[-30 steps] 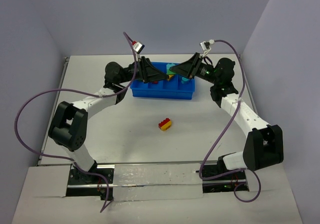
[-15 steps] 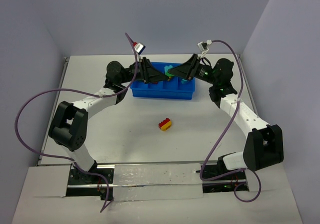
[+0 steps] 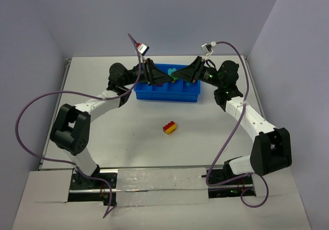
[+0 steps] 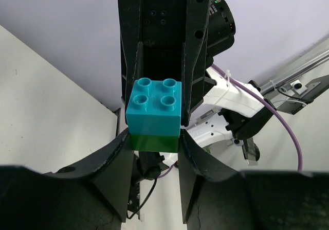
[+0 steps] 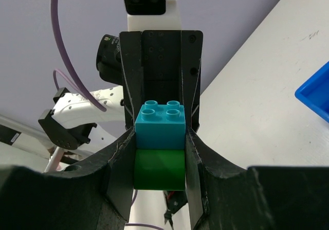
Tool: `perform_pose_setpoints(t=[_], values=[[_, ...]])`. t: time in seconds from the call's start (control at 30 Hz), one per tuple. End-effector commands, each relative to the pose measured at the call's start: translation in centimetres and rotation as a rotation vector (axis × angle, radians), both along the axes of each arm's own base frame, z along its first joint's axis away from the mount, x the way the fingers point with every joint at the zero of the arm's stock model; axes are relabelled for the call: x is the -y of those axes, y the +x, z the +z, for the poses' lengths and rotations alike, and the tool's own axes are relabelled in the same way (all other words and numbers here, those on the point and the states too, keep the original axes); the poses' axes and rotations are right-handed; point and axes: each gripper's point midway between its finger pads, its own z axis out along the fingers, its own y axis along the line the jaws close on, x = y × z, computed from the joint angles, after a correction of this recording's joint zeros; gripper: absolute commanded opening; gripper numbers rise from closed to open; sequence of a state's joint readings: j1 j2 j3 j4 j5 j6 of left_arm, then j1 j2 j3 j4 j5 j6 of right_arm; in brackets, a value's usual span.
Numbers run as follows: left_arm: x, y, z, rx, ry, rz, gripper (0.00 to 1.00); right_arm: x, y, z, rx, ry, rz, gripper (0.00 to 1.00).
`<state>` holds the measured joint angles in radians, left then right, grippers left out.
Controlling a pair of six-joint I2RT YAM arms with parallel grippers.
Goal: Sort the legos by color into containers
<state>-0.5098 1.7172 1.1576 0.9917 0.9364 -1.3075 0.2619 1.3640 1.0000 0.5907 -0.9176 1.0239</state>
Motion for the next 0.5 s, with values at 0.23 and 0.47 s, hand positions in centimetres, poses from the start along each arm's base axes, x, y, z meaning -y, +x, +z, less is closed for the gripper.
perform_pose_setpoints(t=[0.23, 0.47], values=[[-0.2, -2.1, -0.8, 0.167, 0.062, -0.077, 0.00, -0.1, -0.3, -0.7, 0.047, -0.093, 0.005, 0.79], [-1.4, -4.3, -4.9, 0.300, 0.242, -0.194, 0.00, 0.7, -1.8, -2.5, 0.154, -0.276, 0.048, 0.84]])
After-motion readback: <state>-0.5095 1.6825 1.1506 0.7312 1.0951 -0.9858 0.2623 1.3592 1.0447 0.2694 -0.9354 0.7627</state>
